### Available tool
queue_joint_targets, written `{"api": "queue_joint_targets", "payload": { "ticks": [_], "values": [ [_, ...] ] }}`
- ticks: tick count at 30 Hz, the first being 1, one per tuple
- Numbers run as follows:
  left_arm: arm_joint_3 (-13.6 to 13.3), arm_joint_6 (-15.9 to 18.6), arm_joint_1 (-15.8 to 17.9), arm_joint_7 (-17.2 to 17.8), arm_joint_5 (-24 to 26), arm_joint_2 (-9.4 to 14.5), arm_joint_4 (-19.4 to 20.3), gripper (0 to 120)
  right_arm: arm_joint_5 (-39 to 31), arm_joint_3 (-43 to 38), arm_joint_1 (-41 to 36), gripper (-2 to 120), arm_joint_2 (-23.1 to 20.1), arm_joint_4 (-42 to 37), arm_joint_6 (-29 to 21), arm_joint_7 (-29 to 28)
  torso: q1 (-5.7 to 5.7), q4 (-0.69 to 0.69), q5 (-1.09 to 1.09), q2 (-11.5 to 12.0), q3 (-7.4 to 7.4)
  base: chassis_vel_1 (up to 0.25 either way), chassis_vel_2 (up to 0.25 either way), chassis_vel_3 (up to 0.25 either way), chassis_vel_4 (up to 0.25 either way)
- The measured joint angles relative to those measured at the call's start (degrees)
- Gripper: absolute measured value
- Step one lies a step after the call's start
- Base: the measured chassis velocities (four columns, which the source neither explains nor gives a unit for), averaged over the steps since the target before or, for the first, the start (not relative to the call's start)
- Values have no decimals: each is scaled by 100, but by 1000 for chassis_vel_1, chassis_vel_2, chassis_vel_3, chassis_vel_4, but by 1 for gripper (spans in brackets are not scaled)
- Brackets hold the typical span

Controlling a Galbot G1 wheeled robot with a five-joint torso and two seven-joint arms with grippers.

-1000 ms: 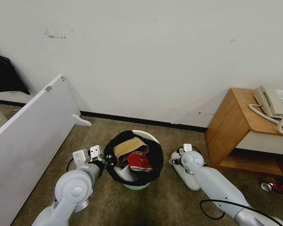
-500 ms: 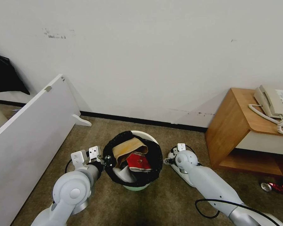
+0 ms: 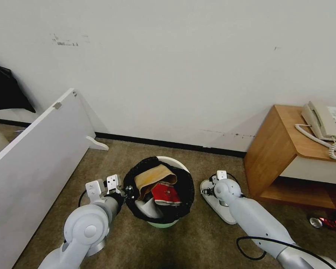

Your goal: Pick up the trash bin, then pick up the garbage from the floor and place it into the trash bin.

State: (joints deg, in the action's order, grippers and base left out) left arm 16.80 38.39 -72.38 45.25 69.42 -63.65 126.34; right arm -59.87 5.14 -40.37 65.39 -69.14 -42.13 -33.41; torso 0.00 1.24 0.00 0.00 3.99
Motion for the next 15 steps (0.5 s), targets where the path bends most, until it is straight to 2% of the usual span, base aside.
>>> {"api": "queue_joint_targets", "payload": {
  "ticks": [3,5,6,9,14,15],
  "values": [
    [-7,-1,7,0,-1,-3,-10,1,41,-11,-7,93,4,33,0,47,0,0,-1,0,0,0,0,0,0],
    [-8,-3,7,-3,-3,-4,-23,1,101,-17,-11,83,26,72,0,119,0,0,0,0,0,0,0,0,0],
    [-8,-3,7,-3,-3,-4,-23,1,101,-17,-11,83,26,72,0,119,0,0,0,0,0,0,0,0,0],
    [-7,-3,10,-7,-7,-6,-44,1,148,0,-12,68,48,107,0,196,0,0,0,0,0,0,0,0,0],
    [-7,-6,18,-8,-8,-11,-49,1,161,22,-12,56,68,121,0,234,0,-1,0,0,0,0,0,0,0],
    [-6,-6,19,-9,-9,-11,-51,1,164,29,-12,49,68,121,1,245,0,-1,0,0,0,0,0,0,0]
  ]
}}
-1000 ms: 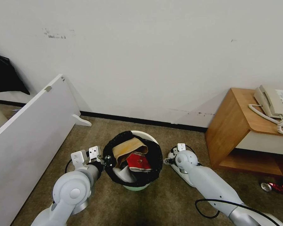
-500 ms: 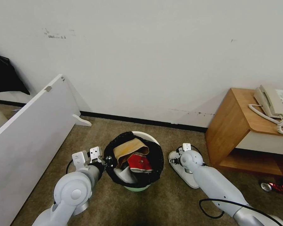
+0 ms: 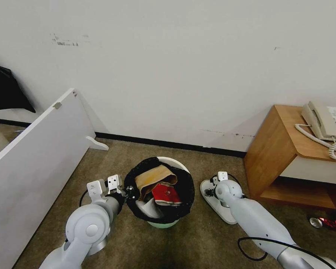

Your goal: Pick up the trash bin, then pick up the garbage from the floor and place it into the trash bin.

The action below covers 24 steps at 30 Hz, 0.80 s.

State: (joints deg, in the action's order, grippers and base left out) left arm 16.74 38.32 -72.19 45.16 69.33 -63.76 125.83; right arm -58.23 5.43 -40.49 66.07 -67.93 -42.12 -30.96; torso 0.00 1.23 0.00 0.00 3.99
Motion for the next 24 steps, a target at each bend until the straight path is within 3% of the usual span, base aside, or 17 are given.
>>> {"api": "queue_joint_targets", "payload": {
  "ticks": [5,6,11,12,24],
  "values": [
    [2,-1,-2,-7,-9,-5,-17,1,10,5,-5,33,-1,26,17,25,0,0,0,0,0,0,0,0,0],
    [2,-1,-4,-8,-13,-11,-21,1,27,0,-6,24,3,54,22,32,0,1,0,0,0,0,0,0,0],
    [2,-2,-18,-13,-20,-12,-21,1,73,-27,-7,11,18,111,27,74,0,0,0,0,0,0,0,0,0],
    [1,-2,-17,-13,-22,-10,-19,1,111,-46,-4,4,24,167,31,109,0,0,0,0,0,0,0,0,0],
    [-80,-2,5,-9,-22,-10,-3,1,234,-132,-27,0,17,319,83,214,0,0,0,0,0,0,0,0,0]
  ]
}}
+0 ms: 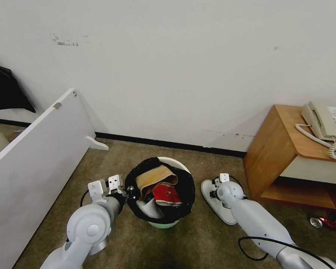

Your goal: Pick up the trash bin, then pick up the garbage from the floor and place it into the trash bin.

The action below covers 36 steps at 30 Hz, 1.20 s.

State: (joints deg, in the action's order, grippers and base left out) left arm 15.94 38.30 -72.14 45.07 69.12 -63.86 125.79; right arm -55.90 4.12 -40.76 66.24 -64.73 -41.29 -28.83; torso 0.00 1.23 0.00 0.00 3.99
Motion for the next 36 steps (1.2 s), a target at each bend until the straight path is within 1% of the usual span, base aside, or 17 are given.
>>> {"api": "queue_joint_targets", "payload": {
  "ticks": [5,8,10,11,13,14,15,16,18,19,21,23,25,26,28,29,36],
  "values": [
    [-31,0,29,1,2,6,3,1,-10,0,-45,0,-47,-98,19,-43,0,0,0,0,0,0,0,0,0],
    [-48,5,62,-16,38,36,3,1,-104,1,-85,0,-170,-296,38,-185,0,0,-1,0,0,0,0,0,0],
    [-76,13,101,-27,105,69,-10,1,-274,18,-121,0,-359,-588,59,-380,0,-1,-1,0,0,0,0,0,0],
    [-76,13,101,-27,105,69,-10,1,-274,18,-121,0,-359,-588,59,-380,0,-1,-1,0,0,0,0,0,0],
    [-130,27,186,-35,162,98,-41,1,-477,42,-184,0,-662,-982,89,-603,0,1,0,0,0,0,0,0,0],
    [-130,27,186,-35,162,98,-41,1,-477,42,-184,0,-662,-982,89,-603,0,1,0,0,0,0,0,0,0],
    [-158,34,238,-37,191,112,-60,1,-573,43,-228,0,-815,-1190,117,-714,0,2,0,0,0,0,0,0,0],
    [-158,34,238,-37,191,112,-60,1,-573,43,-228,0,-815,-1190,117,-714,0,2,0,0,0,0,0,0,0],
    [-201,44,296,-68,203,151,-96,1,-753,7,-329,0,-1047,-1519,142,-878,0,0,0,0,0,0,0,0,0],
    [-201,44,296,-68,203,151,-96,1,-753,7,-329,0,-1047,-1519,142,-878,0,0,0,0,0,0,0,0,0],
    [-251,56,378,-87,204,204,-164,1,-938,-122,-501,0,-1299,-1879,155,-1023,0,0,0,0,0,0,0,0,0],
    [-258,57,399,-93,204,215,-179,1,-967,-161,-551,0,-1352,-1954,157,-1051,0,0,0,0,0,0,0,0,0],
    [-280,63,475,-132,204,265,-254,1,-1027,-339,-770,0,-1530,-2266,167,-1141,0,1,-1,1,0,0,0,0,0],
    [-280,63,475,-132,204,265,-254,1,-1027,-339,-770,0,-1530,-2266,167,-1141,0,1,-1,1,0,0,0,0,0],
    [-312,76,565,-167,208,318,-333,1,-1095,-534,-1002,0,-1731,-2672,180,-1216,0,-1,-1,0,0,0,0,0,0],
    [-312,76,565,-167,208,318,-333,1,-1095,-534,-1002,0,-1731,-2672,180,-1216,0,-1,-1,0,0,0,0,0,0],
    [-429,126,888,-175,376,370,-439,1,-1224,-941,-1341,0,-2194,-3470,182,-1263,0,2,0,0,0,0,0,0,0]
  ]
}}
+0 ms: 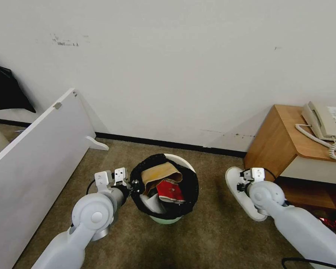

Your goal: Pick up the trash bin, then pick up the garbage from the floor and place it into the trash bin.

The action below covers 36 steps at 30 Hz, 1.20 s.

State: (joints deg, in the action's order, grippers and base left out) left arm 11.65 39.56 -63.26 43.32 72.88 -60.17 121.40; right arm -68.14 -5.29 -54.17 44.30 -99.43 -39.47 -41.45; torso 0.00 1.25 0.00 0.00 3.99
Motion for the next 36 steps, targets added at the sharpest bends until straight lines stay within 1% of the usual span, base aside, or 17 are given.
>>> {"api": "queue_joint_targets", "payload": {
  "ticks": [1,2,3,4,5,6,11,15,17,21,22,24,25,26,30,32,36],
  "values": [
    [0,0,0,0,0,0,0,1,0,0,0,0,0,0,0,0,0,0,0,0,0,0,0,0,0],
    [-18,9,61,-1,4,6,-46,1,-60,-69,-25,0,-87,-169,-2,-19,0,0,1,0,0,0,0,0,0],
    [-50,30,153,-14,17,18,-98,1,-203,-127,-31,0,-218,-411,-3,-71,0,-3,-1,0,0,0,0,0,0],
    [-50,30,153,-14,17,18,-98,1,-203,-127,-31,0,-218,-411,-3,-71,0,-3,-1,0,0,0,0,0,0],
    [-91,53,234,-43,30,25,-139,1,-306,-168,-27,0,-337,-608,-5,-103,0,-3,0,0,0,0,0,0,0],
    [-91,53,234,-43,30,25,-139,1,-306,-168,-27,0,-337,-608,-5,-103,0,-3,0,0,0,0,0,0,0],
    [-251,117,498,-104,32,1,-294,1,-529,-250,36,0,-648,-1102,-6,-168,0,-2,0,0,0,0,0,0,0],
    [-320,138,605,-106,48,-33,-345,1,-609,-287,73,0,-773,-1297,-5,-175,0,-2,0,0,0,0,0,0,0],
    [-435,155,736,-114,56,-65,-431,1,-682,-331,120,0,-923,-1569,8,-172,0,-1,0,0,0,0,0,0,0],
    [-524,158,819,-130,45,-91,-506,1,-710,-359,161,0,-980,-1754,22,-172,0,-2,-1,0,0,0,0,0,0],
    [-605,162,900,-142,19,-125,-573,1,-771,-385,203,0,-1039,-1926,28,-183,0,-2,-1,0,0,0,0,0,0],
    [-654,162,945,-146,5,-149,-612,1,-807,-397,225,0,-1078,-2014,31,-189,0,-2,-1,0,0,0,0,0,0],
    [-731,165,1014,-156,-15,-193,-673,1,-863,-416,274,0,-1157,-2164,34,-203,0,-2,0,0,0,0,0,0,0],
    [-731,165,1014,-156,-15,-193,-673,1,-863,-416,274,0,-1157,-2164,34,-203,0,-2,0,0,0,0,0,0,0],
    [-868,168,1115,-223,-147,-289,-800,1,-899,-446,366,0,-1330,-2450,44,-199,0,-1,0,0,0,0,0,0,0],
    [-965,169,1139,-294,-259,-334,-853,1,-937,-478,444,0,-1443,-2624,71,-97,0,-2,0,0,0,0,0,0,0],
    [-1031,169,1177,-330,-310,-360,-882,1,-954,-525,491,0,-1529,-2734,111,-5,0,-2,-1,0,0,0,0,0,0]
  ]
}}
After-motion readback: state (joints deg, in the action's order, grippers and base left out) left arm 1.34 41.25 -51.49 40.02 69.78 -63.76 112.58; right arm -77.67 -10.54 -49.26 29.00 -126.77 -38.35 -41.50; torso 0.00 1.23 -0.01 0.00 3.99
